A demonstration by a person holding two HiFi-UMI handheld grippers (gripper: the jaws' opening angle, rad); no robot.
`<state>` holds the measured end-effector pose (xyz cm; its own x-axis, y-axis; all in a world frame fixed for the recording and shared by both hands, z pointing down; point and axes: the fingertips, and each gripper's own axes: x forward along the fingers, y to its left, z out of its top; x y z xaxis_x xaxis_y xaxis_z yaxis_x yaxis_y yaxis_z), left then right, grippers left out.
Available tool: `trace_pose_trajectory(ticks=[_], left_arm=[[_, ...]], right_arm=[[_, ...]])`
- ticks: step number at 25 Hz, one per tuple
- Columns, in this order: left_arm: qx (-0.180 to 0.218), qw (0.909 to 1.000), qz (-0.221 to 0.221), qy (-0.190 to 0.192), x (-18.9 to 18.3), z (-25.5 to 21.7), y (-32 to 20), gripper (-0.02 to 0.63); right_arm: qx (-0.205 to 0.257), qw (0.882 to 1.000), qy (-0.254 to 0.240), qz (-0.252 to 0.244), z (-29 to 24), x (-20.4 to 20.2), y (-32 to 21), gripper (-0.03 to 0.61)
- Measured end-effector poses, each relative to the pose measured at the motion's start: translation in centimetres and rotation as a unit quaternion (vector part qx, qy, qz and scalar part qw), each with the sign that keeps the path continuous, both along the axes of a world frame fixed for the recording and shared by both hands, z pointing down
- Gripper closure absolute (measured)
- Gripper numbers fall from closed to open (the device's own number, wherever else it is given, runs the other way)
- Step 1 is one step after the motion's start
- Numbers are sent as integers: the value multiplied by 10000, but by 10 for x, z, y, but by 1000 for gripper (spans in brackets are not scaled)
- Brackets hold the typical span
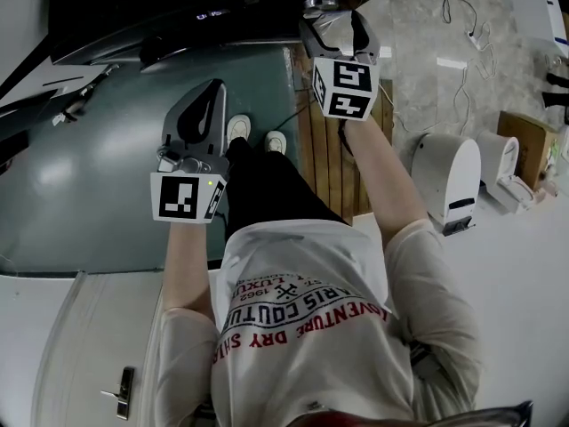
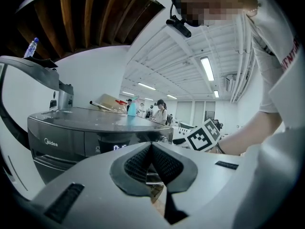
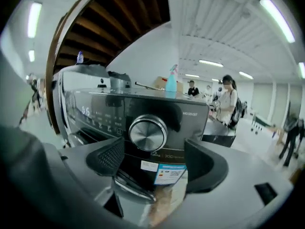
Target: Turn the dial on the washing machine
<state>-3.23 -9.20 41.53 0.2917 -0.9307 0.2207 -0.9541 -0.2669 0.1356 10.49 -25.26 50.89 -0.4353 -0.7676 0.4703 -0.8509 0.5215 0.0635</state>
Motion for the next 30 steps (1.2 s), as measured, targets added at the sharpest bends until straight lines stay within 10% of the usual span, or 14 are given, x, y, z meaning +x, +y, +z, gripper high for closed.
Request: trace_pose_trajectory(ticks=[7,15,30], left_arm=[[-7,10000,72,62,4,0,-4,598],[-101,9999,17,104,-7,11,-2,598],[-101,9999,-22,38,-14,9,4,598]], right_arm=[[1408,9651,1949,-1040,-10,-17,3,199],[1801,9323,2955,-1051,-2,-22,-6,249],[611,9880,1407,-182,-2,-20,-5,290]])
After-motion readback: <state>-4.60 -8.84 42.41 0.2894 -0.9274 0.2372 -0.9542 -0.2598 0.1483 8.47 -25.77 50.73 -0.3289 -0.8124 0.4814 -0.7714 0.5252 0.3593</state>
